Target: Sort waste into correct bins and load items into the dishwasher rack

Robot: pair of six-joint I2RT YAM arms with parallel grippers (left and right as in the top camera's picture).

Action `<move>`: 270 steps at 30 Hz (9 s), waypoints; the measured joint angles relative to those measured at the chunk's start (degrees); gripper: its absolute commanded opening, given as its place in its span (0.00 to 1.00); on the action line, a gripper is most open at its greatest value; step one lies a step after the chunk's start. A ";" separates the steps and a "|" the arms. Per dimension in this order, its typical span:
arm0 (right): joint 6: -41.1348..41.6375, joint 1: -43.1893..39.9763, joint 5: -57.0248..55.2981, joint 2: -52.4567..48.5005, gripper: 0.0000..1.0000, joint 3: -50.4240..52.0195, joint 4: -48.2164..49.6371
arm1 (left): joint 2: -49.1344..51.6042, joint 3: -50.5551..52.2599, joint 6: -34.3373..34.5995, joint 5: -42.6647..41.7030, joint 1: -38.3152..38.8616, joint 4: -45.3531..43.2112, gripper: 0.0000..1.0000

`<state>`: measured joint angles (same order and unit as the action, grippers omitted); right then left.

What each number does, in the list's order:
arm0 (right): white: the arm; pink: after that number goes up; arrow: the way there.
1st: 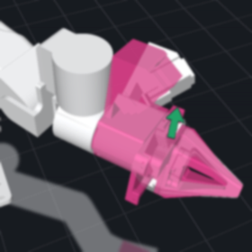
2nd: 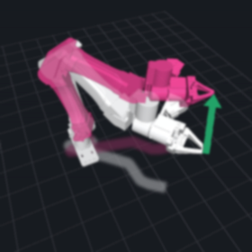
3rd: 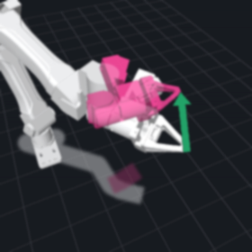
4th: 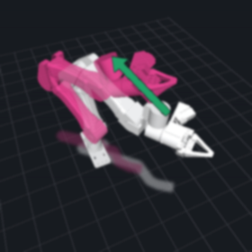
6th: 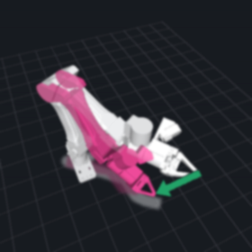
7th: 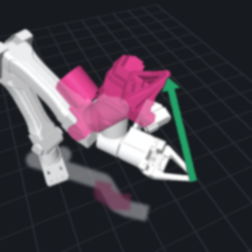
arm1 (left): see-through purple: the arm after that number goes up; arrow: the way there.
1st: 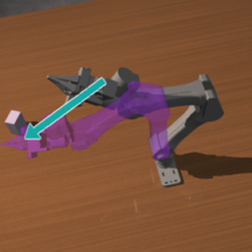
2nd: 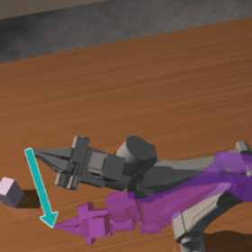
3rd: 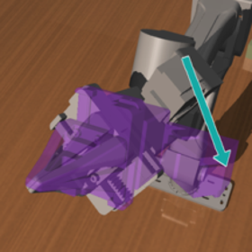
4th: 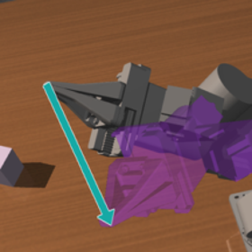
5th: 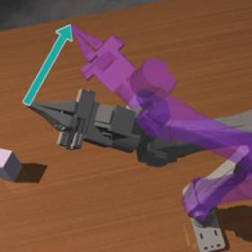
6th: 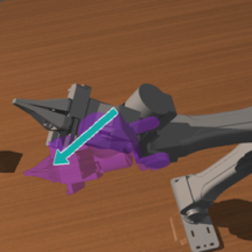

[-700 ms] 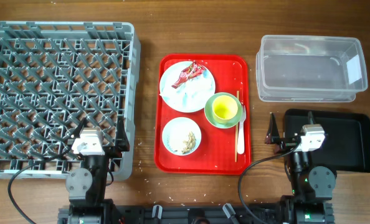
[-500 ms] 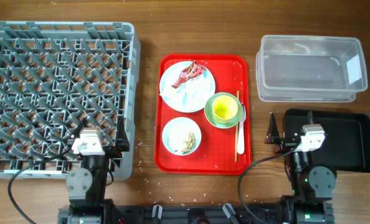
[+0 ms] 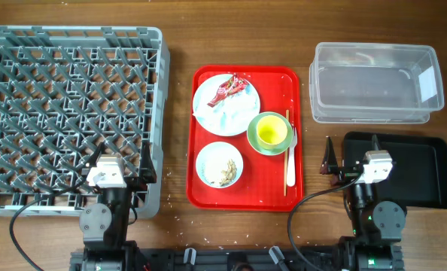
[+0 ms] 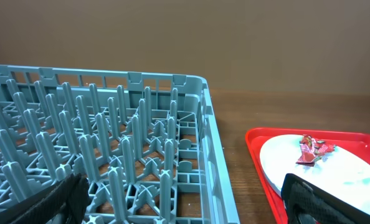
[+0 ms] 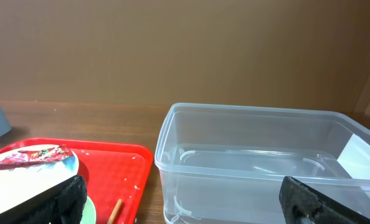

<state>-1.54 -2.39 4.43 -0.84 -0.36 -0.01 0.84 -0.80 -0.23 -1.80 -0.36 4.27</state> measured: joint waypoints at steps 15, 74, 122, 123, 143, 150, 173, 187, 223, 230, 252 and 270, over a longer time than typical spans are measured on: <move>0.00 0.00 0.00 0.00 0.99 0.00 0.00 | 0.00 0.00 0.00 0.00 0.00 0.00 1.00; 0.00 0.00 0.00 0.07 1.00 0.00 -0.04 | 34.82 -39.45 6.51 -35.74 0.11 29.81 1.00; 0.00 0.00 0.00 0.07 1.00 0.00 -0.02 | 79.49 -69.68 26.05 15.37 26.25 48.87 1.00; 0.02 0.00 0.00 0.07 1.00 0.00 -0.02 | 79.49 -69.68 26.08 16.74 25.79 49.18 1.00; 0.00 0.00 0.00 0.07 1.00 0.00 0.00 | 79.49 -69.70 26.05 23.89 15.96 52.76 1.00; 1.36 0.00 0.68 0.07 1.00 0.00 0.61 | 79.49 -69.70 26.03 26.01 5.66 54.29 1.00; 47.34 0.28 34.84 -36.13 1.00 -41.27 -3.76 | 79.52 -69.81 26.05 25.57 -4.52 55.47 1.00; 16.90 37.73 -2.29 -100.59 1.00 -95.51 -41.92 | 79.52 -69.88 26.05 25.55 -4.52 55.49 1.00; 43.74 37.77 -9.64 -125.39 0.15 -95.69 -41.51 | 79.52 -69.88 26.05 25.53 -4.52 55.52 1.00; 43.56 37.77 -9.64 -117.55 0.04 -95.76 -44.26 | 79.52 -69.88 26.05 25.55 -4.52 55.49 1.00; 57.59 2.89 -17.38 -103.25 0.13 -96.54 -58.23 | 79.52 -69.88 26.05 25.55 -4.52 55.49 1.00; 27.98 16.61 18.21 -105.24 0.99 -96.52 -45.22 | 79.52 -69.88 26.05 25.53 -4.52 55.49 1.00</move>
<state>26.44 14.22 22.63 -106.08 -96.88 -45.23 80.36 -70.67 25.82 23.73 -4.89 59.77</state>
